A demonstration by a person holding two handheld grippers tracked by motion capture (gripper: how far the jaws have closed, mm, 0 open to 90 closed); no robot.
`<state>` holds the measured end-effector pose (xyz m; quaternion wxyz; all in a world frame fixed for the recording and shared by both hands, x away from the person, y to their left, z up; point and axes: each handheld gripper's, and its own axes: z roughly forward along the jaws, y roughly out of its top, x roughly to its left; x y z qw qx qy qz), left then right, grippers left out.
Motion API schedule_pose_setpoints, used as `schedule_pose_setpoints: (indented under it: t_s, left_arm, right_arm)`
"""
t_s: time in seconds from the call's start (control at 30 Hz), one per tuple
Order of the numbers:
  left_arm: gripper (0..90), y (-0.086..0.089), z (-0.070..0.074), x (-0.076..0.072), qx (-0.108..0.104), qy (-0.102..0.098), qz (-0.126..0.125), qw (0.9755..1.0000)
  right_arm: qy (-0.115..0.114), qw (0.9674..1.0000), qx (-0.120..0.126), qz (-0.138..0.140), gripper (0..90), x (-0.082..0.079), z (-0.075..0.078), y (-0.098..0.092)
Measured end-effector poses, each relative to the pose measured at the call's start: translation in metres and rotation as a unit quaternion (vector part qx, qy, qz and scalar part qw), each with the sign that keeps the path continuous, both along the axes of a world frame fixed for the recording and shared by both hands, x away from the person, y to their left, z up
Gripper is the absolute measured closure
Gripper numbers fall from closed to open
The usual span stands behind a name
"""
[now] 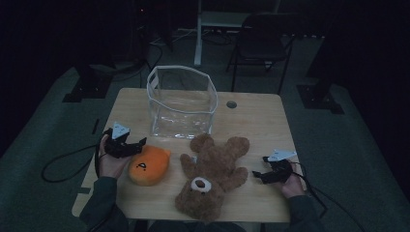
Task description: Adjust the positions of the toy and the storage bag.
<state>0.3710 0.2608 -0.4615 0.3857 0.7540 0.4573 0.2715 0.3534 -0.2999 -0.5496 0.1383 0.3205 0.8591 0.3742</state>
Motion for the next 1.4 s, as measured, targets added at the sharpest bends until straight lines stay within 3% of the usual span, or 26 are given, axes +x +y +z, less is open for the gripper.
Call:
schedule_pose_setpoints:
  t_s: [0.1,0.33,0.57,0.9,1.2,1.4]
  left_arm:
    - [23.6,-0.007,0.009,0.003,-0.006,-0.008,-0.015,0.9998]
    - [23.7,-0.032,0.033,0.01,0.01,-0.022,-0.062,0.9978]
    - [27.2,-0.061,0.058,0.016,0.01,-0.042,-0.112,0.9927]
    - [28.1,-0.103,0.09,0.031,0.015,-0.062,-0.163,0.9846]
    - [33.7,-0.149,0.095,0.053,0.027,-0.046,-0.202,0.9779]
    - [39.6,-0.175,0.094,0.065,0.017,-0.022,-0.223,0.9745]
  right_arm:
    - [0.0,1.0,0.0,-0.001,17.2,0.0,0.0,0.0]
    - [0.0,1.0,0.0,-0.002,17.2,0.0,0.0,0.0]
    - [0.0,1.0,0.0,-0.002,17.2,0.0,0.0,0.0]
    - [0.0,1.0,0.0,-0.002,17.2,0.0,0.0,0.0]
    - [0.0,1.0,0.0,-0.002,17.2,0.0,0.0,0.0]
    - [0.001,1.0,0.0,-0.002,17.2,0.0,0.0,0.0]
